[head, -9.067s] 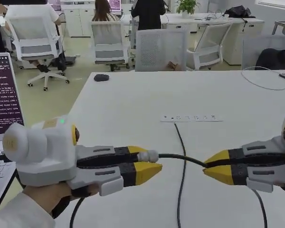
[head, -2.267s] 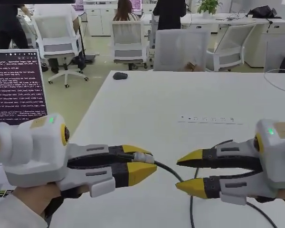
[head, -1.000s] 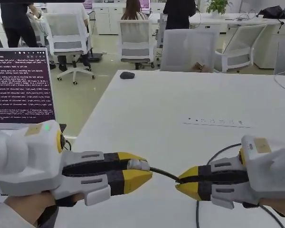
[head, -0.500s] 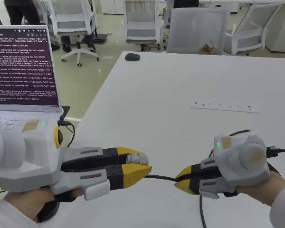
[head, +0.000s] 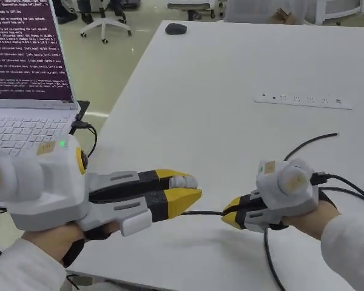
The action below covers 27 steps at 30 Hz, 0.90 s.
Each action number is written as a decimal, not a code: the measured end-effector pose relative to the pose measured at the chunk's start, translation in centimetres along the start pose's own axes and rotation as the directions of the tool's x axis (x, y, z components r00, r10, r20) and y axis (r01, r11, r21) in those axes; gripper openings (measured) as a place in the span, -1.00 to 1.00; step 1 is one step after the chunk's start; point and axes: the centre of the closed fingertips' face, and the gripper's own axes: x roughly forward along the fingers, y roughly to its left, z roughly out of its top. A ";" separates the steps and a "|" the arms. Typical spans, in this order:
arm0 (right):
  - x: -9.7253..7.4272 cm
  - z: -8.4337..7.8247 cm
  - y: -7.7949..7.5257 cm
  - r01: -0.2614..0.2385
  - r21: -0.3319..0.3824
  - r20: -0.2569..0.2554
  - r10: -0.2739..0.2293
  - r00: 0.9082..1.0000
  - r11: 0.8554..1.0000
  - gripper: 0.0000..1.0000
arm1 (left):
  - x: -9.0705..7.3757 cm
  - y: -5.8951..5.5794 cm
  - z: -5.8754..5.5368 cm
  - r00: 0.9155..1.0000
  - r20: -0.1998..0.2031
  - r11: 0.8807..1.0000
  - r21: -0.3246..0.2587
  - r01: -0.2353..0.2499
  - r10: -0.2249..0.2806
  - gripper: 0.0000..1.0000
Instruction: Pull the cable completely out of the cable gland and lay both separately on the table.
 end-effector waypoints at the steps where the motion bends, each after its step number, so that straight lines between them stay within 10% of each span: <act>1: 0.2 -0.2 -0.2 0.000 0.001 -0.005 0.000 1.000 1.000 -0.87 | 0.1 0.1 -0.1 1.000 -0.001 1.000 -0.005 -0.001 0.001 -0.67; 19: 0.3 -0.5 -0.6 -0.020 0.074 0.061 0.016 0.998 0.997 -0.90 | 1.6 2.3 -1.5 0.999 -0.047 0.999 -0.027 -0.024 0.022 -0.67; 27: -2.8 0.2 0.1 -0.009 0.095 0.131 -0.004 0.991 0.995 -0.67 | 4.7 5.9 -3.2 0.991 -0.123 0.998 0.040 -0.047 0.052 -0.66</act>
